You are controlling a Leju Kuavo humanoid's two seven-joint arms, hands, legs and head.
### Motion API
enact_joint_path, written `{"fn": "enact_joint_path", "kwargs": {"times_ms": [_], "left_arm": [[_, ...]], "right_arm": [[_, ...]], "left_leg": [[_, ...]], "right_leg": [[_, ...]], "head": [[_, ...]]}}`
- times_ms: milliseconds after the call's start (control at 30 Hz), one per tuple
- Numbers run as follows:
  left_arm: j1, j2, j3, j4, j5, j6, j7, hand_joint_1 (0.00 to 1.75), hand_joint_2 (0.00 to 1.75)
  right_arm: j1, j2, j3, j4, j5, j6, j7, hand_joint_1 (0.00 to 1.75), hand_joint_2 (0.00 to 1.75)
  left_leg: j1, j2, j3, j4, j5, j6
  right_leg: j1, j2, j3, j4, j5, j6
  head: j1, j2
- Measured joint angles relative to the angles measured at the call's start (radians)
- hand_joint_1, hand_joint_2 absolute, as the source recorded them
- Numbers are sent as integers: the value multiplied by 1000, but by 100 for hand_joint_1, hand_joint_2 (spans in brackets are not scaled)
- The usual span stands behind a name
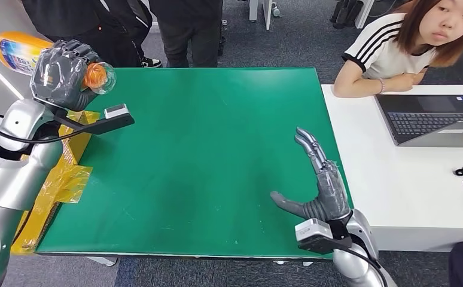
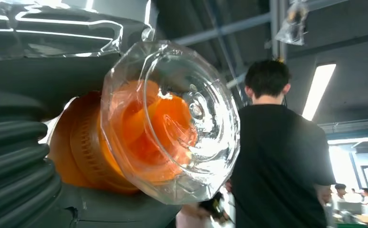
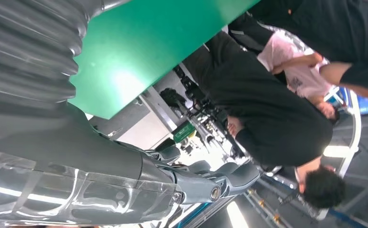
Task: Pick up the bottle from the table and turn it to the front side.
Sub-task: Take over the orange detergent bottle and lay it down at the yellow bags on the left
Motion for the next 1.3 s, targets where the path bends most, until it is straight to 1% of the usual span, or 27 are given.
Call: {"fn": "enact_joint_path", "kwargs": {"times_ms": [167, 333, 400, 533, 633, 733, 867, 1000, 1167, 1300], "left_arm": [[2, 29, -52, 22, -181, -36, 108, 175, 175], [51, 82, -61, 43, -278, -56, 179, 175, 175], [70, 101, -61, 49, -312, -99, 198, 175, 175], [115, 121, -60, 57, -376, -231, 250, 175, 175], [169, 131, -57, 67, -378, -276, 272, 175, 175], [241, 151, -41, 72, -340, -299, 268, 175, 175], [337, 181, -9, 72, -279, -328, 221, 175, 175], [404, 183, 1, 74, -244, -335, 176, 175, 175], [427, 156, -3, 100, -228, -327, 137, 175, 175], [427, 135, -4, 122, -226, -326, 132, 175, 175]], "right_arm": [[24, -3, -46, -46, -49, -1, -9, 0, 175], [77, -7, -97, -91, -74, 4, -21, 0, 175], [104, -8, -116, -109, -81, 6, -30, 0, 175], [149, -9, -145, -139, -80, 9, -42, 0, 175], [168, -9, -166, -152, -94, 22, -45, 0, 175], [180, -10, -191, -164, -119, 50, -54, 0, 175], [186, -10, -213, -173, -125, 76, -61, 0, 175], [184, -10, -218, -174, -119, 84, -63, 0, 175], [175, -10, -218, -174, -109, 96, -67, 0, 175], [169, -10, -217, -174, -106, 97, -69, 0, 175]], "left_leg": [[0, 0, 0, 0, 0, 0], [0, 2, 0, 0, 0, 0], [0, 2, 0, 0, 0, 0], [0, 2, 0, -1, -1, -1], [0, 2, 0, -1, -1, -1], [0, 3, 0, -1, -1, -1], [0, 3, 0, -1, -1, -1], [0, 2, -1, -1, -1, 0], [0, 2, -1, -1, -1, 0], [0, 2, 0, -1, -1, 0]], "right_leg": [[0, 0, 0, 0, 0, 0], [0, 2, -1, 0, 0, 0], [0, 1, -1, 0, 0, 0], [0, 2, -1, 0, -1, 0], [0, 2, -1, 0, -1, 0], [0, 3, -1, 0, 0, 0], [0, 3, -1, 0, -1, 0], [0, 1, -1, 0, -2, 0], [0, 1, 0, -1, -1, 0], [0, 1, 0, -1, -1, 0]], "head": [[0, 0], [0, 0], [0, 0], [0, 0], [0, 0], [0, 0], [0, 0], [0, 0], [0, 0], [0, 0]]}}
